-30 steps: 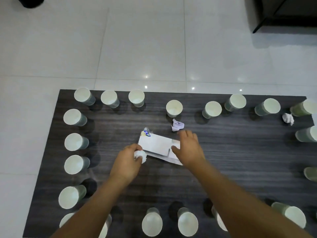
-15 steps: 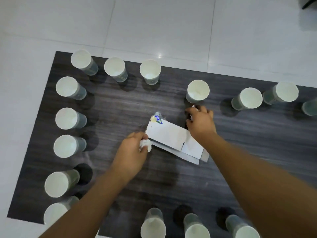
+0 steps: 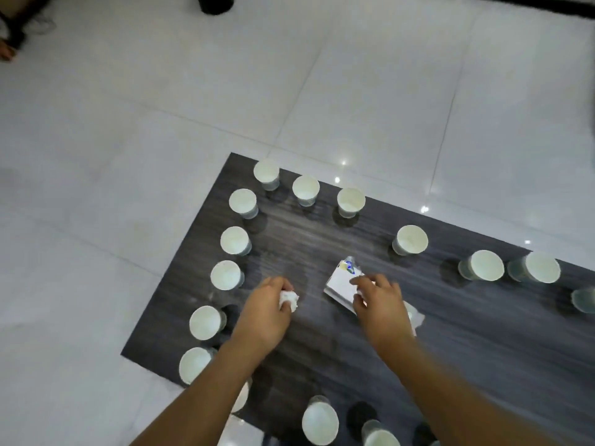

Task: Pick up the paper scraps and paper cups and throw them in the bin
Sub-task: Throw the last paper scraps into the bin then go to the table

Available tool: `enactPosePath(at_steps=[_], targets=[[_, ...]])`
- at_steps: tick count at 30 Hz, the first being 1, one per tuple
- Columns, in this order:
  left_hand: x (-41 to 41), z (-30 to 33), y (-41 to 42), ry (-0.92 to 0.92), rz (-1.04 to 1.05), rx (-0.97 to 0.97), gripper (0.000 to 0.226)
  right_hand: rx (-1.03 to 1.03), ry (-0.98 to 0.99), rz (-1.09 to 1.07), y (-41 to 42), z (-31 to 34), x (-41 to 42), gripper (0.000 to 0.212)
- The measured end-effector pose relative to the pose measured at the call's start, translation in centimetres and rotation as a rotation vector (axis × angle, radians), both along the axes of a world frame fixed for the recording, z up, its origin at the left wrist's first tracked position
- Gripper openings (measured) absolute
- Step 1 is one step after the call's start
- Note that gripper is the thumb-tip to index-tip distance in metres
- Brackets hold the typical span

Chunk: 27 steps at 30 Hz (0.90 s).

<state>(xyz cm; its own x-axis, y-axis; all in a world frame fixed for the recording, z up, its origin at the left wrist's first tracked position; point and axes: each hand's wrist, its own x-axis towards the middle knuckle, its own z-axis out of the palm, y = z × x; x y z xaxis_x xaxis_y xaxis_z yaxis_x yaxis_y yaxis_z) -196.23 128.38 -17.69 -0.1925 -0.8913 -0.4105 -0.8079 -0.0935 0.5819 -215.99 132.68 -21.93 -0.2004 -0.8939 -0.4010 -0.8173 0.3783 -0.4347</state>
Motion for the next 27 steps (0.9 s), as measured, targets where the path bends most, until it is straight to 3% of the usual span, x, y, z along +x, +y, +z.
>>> enactPosePath(at_steps=[7, 14, 27], targets=[[8.7, 9.3, 1.7, 0.012, 0.172, -0.056, 0.010, -0.120, -0.065, 0.395, 0.9, 11.0, 13.6, 0.039], [23.4, 13.0, 4.5, -0.002, 0.391, -0.063, 0.010, -0.188, -0.117, 0.445, -0.4, 15.4, 26.7, 0.035], [50.3, 16.6, 2.3, 0.005, 0.273, -0.084, 0.014, -0.144, -0.110, 0.391, -3.2, 18.3, 52.0, 0.033]])
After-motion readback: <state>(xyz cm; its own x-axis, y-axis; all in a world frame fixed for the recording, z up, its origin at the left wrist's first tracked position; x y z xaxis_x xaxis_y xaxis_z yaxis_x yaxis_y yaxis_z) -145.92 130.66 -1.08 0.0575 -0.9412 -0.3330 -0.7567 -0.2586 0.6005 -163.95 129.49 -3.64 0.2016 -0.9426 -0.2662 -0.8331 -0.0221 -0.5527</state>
